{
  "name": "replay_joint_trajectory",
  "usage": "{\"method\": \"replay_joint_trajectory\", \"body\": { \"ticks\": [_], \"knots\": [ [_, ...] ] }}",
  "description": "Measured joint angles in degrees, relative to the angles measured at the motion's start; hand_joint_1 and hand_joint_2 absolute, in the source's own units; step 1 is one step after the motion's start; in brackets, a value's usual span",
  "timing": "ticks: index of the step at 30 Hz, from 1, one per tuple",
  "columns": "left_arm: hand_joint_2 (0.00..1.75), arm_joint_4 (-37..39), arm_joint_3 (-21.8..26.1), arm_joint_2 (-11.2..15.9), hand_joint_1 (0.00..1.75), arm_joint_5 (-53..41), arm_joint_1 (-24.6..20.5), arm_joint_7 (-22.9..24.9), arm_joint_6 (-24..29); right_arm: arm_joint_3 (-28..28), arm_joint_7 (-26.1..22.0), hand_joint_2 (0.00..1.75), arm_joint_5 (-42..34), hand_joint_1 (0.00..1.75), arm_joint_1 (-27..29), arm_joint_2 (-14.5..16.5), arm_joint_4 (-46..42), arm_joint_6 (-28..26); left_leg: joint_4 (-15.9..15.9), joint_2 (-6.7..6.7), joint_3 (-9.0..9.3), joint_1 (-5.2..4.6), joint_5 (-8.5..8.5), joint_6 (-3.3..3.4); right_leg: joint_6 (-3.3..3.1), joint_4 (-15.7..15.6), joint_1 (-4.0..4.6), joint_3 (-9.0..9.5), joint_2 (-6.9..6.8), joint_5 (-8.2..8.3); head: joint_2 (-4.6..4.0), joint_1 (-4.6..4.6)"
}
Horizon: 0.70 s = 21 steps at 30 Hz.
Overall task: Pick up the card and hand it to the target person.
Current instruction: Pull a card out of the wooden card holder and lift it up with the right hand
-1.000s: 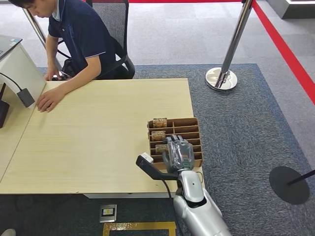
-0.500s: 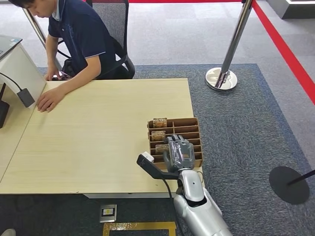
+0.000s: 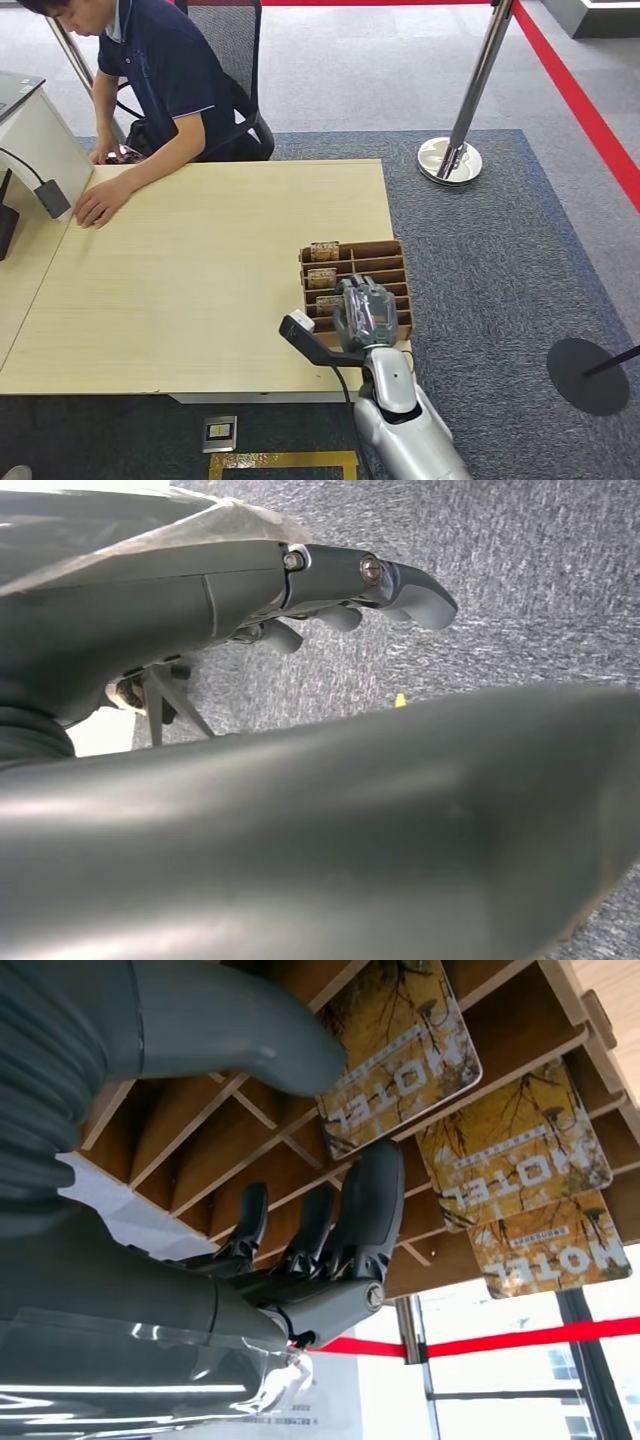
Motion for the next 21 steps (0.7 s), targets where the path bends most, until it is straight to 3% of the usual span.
{"method": "replay_joint_trajectory", "body": {
  "ticks": [4, 11, 15, 21],
  "knots": [
    [0.0, 0.0, -0.11, 0.0, 0.0, -0.02, -0.01, 0.0, 0.0, -0.02, -0.33, 1.75, 0.26, 0.91, 0.64, 0.0, -1.32, 0.07, 0.0, 0.0, 0.0, 0.0, 0.0, 0.0, 0.0, 0.0, 0.0, 0.0, 0.0, 0.0, 0.0, -0.01],
    [0.0, 0.0, -0.11, 0.0, 0.0, 0.22, 0.0, 0.02, 0.0, -0.02, -1.19, 1.75, 0.18, 1.26, 0.96, 0.02, -2.77, 0.28, 0.0, 0.0, 0.01, 0.0, 0.0, 0.0, 0.0, 0.01, 0.0, 0.0, 0.0, 0.0, 0.0, 0.0],
    [0.0, 0.0, -0.11, 0.0, 0.0, 0.43, 0.0, 0.02, 0.0, -0.02, -1.38, 1.75, 0.09, 0.85, 0.97, 0.05, -3.13, 0.36, 0.0, 0.0, 0.01, 0.0, 0.0, 0.0, 0.0, 0.01, 0.0, 0.0, 0.0, 0.0, 0.0, 0.0],
    [0.0, 0.0, -0.09, 0.0, 0.0, 0.55, 0.0, 0.02, 0.0, -0.01, -1.69, 1.75, 0.05, 0.79, 0.97, 0.06, -3.25, 0.49, 0.0, 0.0, 0.01, 0.0, 0.01, 0.0, 0.0, 0.02, 0.0, 0.0, 0.0, 0.0, 0.0, 0.0]
  ]
}}
